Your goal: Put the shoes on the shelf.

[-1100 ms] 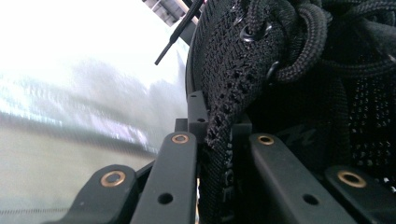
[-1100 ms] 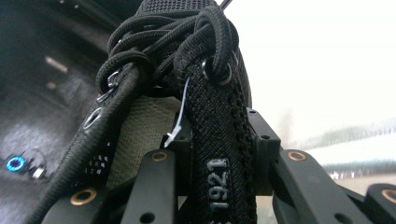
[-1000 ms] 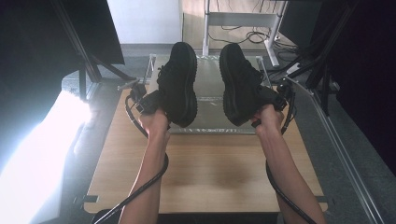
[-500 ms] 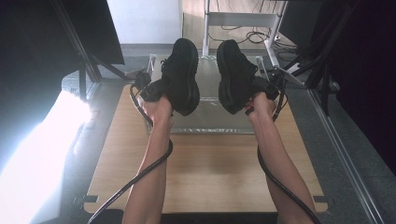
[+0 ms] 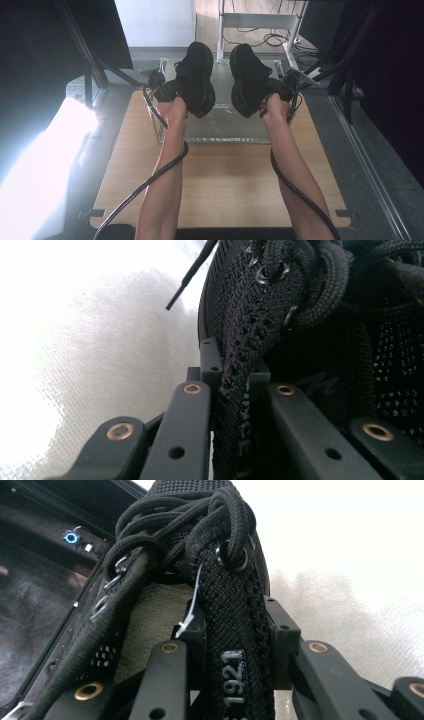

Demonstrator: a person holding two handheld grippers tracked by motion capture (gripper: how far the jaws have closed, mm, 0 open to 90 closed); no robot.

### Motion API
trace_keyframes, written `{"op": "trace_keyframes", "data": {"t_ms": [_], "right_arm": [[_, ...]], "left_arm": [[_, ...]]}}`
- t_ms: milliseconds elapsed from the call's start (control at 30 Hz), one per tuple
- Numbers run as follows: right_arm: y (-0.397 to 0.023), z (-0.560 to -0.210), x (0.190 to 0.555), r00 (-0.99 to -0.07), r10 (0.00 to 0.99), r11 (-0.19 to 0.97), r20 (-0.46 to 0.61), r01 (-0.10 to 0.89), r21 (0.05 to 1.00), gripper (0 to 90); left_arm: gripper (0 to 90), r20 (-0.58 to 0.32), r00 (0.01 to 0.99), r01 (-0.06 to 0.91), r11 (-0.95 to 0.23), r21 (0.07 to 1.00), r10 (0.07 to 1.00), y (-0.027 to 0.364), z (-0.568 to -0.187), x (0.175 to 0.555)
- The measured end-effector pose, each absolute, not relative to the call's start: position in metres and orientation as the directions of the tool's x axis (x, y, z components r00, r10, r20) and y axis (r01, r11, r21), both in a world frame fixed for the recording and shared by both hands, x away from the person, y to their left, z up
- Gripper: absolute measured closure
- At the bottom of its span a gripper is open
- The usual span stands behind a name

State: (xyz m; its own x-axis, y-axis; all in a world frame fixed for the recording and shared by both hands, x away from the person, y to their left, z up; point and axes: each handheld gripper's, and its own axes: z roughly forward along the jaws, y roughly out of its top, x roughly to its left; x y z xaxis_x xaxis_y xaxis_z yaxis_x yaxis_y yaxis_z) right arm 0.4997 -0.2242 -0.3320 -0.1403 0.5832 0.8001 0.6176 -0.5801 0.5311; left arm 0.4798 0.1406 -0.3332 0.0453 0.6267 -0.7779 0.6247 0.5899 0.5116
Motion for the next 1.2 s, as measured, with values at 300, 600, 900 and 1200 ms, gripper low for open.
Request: {"op": "trace_keyframes", "data": {"t_ms": [300, 600, 900, 1200], "right_arm": [[-0.224, -0.331, 0.504, -0.130, 0.589, -0.573, 0.798, 0.629, 0.525, 67.5], [-0.227, -0.332, 0.505, -0.127, 0.595, -0.577, 0.794, 0.621, 0.531, 65.2], [-0.224, -0.330, 0.507, -0.152, 0.577, -0.569, 0.803, 0.630, 0.528, 57.5], [-0.221, -0.331, 0.510, -0.187, 0.538, -0.553, 0.822, 0.658, 0.511, 47.3]], "left_arm": [[81.7, -0.770, 0.030, 0.642, 0.578, 0.504, 0.637, 0.139, -0.332, 0.487], [75.8, -0.760, 0.044, 0.656, 0.555, 0.512, 0.649, 0.136, -0.331, 0.491], [68.1, -0.755, 0.041, 0.654, 0.554, 0.515, 0.654, 0.135, -0.332, 0.494], [58.7, -0.728, 0.076, 0.668, 0.508, 0.544, 0.681, 0.130, -0.326, 0.497]]}}
